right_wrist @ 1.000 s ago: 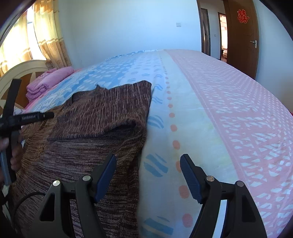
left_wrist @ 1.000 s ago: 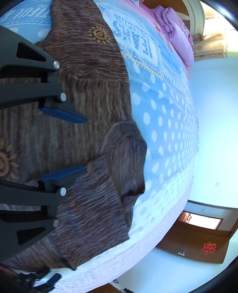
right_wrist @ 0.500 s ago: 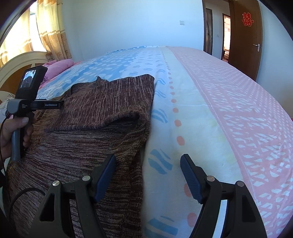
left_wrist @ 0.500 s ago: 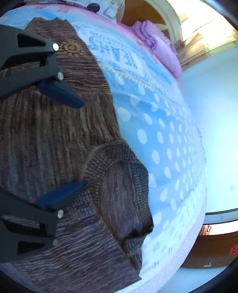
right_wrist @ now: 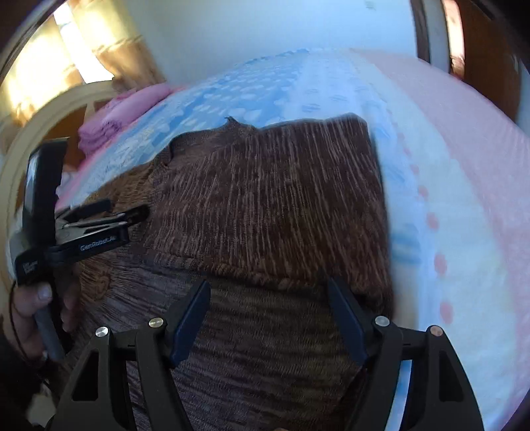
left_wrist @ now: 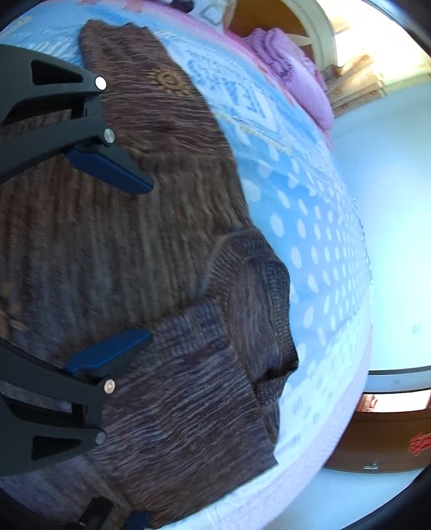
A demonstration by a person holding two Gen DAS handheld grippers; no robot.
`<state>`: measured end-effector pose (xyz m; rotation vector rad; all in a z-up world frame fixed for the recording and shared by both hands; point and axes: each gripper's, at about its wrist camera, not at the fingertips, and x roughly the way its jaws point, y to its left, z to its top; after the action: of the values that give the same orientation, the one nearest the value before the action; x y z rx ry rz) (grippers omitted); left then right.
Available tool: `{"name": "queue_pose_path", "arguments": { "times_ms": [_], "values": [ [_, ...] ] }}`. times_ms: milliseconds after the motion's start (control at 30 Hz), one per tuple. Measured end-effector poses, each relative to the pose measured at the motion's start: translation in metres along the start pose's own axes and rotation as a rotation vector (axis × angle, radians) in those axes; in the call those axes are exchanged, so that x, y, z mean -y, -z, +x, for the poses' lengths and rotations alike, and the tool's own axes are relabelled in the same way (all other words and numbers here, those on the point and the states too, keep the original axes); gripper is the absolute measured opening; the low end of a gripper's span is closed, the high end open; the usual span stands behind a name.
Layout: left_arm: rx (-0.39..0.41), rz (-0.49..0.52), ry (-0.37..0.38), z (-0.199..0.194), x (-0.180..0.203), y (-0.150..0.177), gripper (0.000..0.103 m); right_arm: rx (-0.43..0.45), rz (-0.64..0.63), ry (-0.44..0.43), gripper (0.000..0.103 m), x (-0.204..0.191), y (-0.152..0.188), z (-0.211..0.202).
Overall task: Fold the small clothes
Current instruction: 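Release the sleeve and move the right gripper back over the sweater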
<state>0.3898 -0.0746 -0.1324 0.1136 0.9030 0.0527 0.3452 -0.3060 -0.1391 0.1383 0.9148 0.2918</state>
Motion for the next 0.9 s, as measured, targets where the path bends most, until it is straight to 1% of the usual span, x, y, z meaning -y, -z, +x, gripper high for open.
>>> {"name": "queue_pose_path", "arguments": {
  "times_ms": [67, 100, 167, 200, 267, 333, 400, 433, 467, 500, 533, 567, 600, 633, 667, 733, 800, 900],
  "values": [
    [0.005, -0.007, 0.006, -0.008, -0.014, 0.006, 0.087, -0.022, -0.018, -0.009, 0.074, -0.008, 0.005, -0.008],
    [0.012, -0.007, 0.004, -0.013, -0.021, 0.009, 0.087, -0.012, -0.030, 0.005, 0.074, -0.012, 0.004, -0.013],
    [0.031, -0.015, -0.010, -0.023, -0.041, 0.014, 0.088, 0.038, -0.035, 0.021, 0.073, -0.023, -0.005, -0.022],
    [0.039, -0.020, -0.028, -0.027, -0.052, 0.015, 0.088, 0.066, -0.034, 0.010, 0.073, -0.030, -0.013, -0.026],
    [0.054, -0.040, -0.063, -0.034, -0.075, 0.019, 0.094, 0.089, -0.045, -0.014, 0.074, -0.049, -0.028, -0.022],
    [0.074, -0.061, -0.134, -0.041, -0.106, 0.027, 0.096, 0.089, -0.077, -0.017, 0.074, -0.067, -0.038, -0.009],
    [0.077, -0.080, -0.194, -0.042, -0.132, 0.035, 0.096, 0.066, -0.120, -0.036, 0.074, -0.089, -0.043, 0.011],
    [0.070, -0.094, -0.220, -0.042, -0.147, 0.040, 0.096, 0.048, -0.140, -0.058, 0.074, -0.099, -0.039, 0.018],
    [0.057, -0.115, -0.249, -0.041, -0.166, 0.047, 0.096, 0.011, -0.173, -0.086, 0.074, -0.112, -0.035, 0.032],
    [0.044, -0.138, -0.269, -0.039, -0.183, 0.054, 0.096, -0.026, -0.202, -0.096, 0.074, -0.121, -0.032, 0.045],
    [0.031, -0.157, -0.285, -0.037, -0.196, 0.060, 0.096, -0.066, -0.228, -0.096, 0.074, -0.127, -0.025, 0.057],
    [0.009, -0.184, -0.308, -0.034, -0.215, 0.068, 0.096, -0.088, -0.257, -0.077, 0.074, -0.134, -0.018, 0.067],
    [-0.005, -0.207, -0.323, -0.032, -0.229, 0.075, 0.096, -0.046, -0.319, -0.039, 0.080, -0.143, -0.008, 0.068],
    [-0.014, -0.227, -0.333, -0.031, -0.240, 0.081, 0.096, -0.044, -0.362, -0.017, 0.087, -0.151, -0.002, 0.070],
    [-0.028, -0.253, -0.345, -0.030, -0.254, 0.090, 0.096, -0.044, -0.391, 0.003, 0.088, -0.157, 0.001, 0.070],
    [-0.050, -0.312, -0.351, -0.026, -0.277, 0.103, 0.096, -0.043, -0.404, 0.022, 0.089, -0.161, 0.004, 0.071],
    [-0.056, -0.389, -0.328, -0.027, -0.294, 0.113, 0.096, -0.046, -0.392, 0.004, 0.090, -0.157, 0.002, 0.071],
    [-0.028, -0.480, -0.285, -0.032, -0.309, 0.120, 0.096, -0.048, -0.384, -0.011, 0.090, -0.152, 0.000, 0.071]
  ]
}}
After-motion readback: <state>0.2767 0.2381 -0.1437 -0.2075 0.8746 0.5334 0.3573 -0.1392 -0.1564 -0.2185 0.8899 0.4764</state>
